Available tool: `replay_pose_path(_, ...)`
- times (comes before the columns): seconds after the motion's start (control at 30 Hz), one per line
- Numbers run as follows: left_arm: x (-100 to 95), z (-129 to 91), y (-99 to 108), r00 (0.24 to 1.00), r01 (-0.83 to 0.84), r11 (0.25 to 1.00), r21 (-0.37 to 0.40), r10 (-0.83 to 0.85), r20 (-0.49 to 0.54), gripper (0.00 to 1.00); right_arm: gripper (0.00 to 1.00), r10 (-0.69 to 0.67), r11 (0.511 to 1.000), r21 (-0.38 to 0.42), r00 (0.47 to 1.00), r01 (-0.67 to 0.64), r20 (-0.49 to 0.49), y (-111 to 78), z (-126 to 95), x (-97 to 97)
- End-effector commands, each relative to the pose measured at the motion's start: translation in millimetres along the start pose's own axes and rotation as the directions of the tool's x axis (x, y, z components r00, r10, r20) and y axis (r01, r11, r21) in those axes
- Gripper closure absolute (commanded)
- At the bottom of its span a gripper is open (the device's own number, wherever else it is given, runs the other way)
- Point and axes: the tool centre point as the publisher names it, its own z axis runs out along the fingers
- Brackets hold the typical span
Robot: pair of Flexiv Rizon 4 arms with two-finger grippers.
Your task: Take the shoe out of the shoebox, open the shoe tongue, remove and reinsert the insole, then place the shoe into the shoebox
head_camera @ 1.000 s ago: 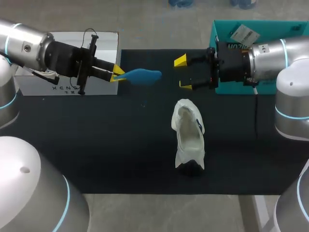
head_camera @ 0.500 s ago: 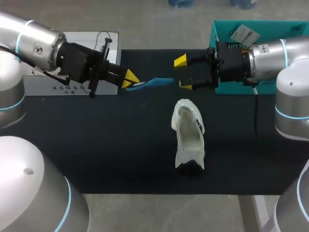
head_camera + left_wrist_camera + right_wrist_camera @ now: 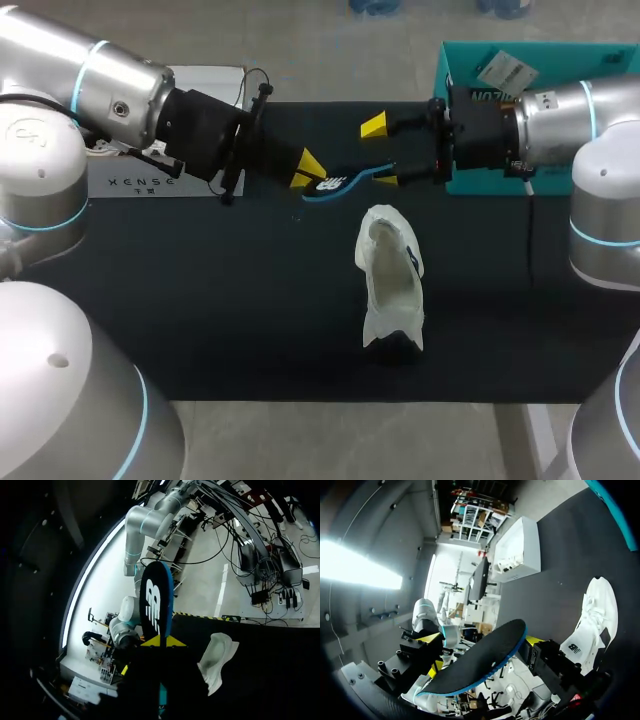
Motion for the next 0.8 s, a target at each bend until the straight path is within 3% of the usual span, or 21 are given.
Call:
replay_pose_path(0.03,-4.1,7.4,2.8,1.000,0.002,1.000,-0.017,-0.002,-0.022,1.00,0.61,0.001,1.000,-0.001,1.000,-0.001,0.001,0.2,2.0,-0.2)
replay_pose_path(0.07,-3.6,8.1,3.7,1.000,0.007,1.000,-0.019,-0.007,-0.024,1.00,0.61,0.001,1.000,-0.001,1.000,-0.001,0.001,0.2,2.0,-0.2)
replay_pose_path(0.1,-2.6,8.1,5.0,1.000,0.009,1.000,-0.028,-0.009,-0.025,1.00,1.00,0.001,1.000,-0.001,1.000,-0.001,0.001,0.2,2.0,-0.2)
replay_pose_path(0.67,1.3,8.0,11.7,1.000,0.002,0.997,-0.074,-0.002,-0.008,1.00,1.00,0.001,1.000,-0.001,1.000,-0.001,0.001,0.2,2.0,-0.2)
replay_pose_path(0.7,1.6,8.2,11.9,1.000,0.002,0.997,-0.076,-0.003,-0.008,0.84,1.00,0.001,1.000,-0.001,1.000,-0.001,0.001,0.2,2.0,-0.2)
replay_pose_path(0.73,2.0,8.4,12.0,1.000,0.006,0.997,-0.082,-0.006,-0.005,0.55,1.00,0.001,1.000,-0.001,1.000,-0.001,0.001,0.2,2.0,-0.2)
replay_pose_path(0.77,2.2,8.6,12.5,1.000,0.010,0.997,-0.082,-0.010,-0.007,0.00,1.00,0.001,1.000,-0.001,1.000,-0.001,0.001,0.2,2.0,-0.2)
replay_pose_path(0.8,2.4,8.6,12.7,1.000,0.011,0.997,-0.079,-0.012,-0.008,0.00,1.00,0.001,1.000,-0.001,1.000,-0.001,0.001,0.2,2.0,-0.2)
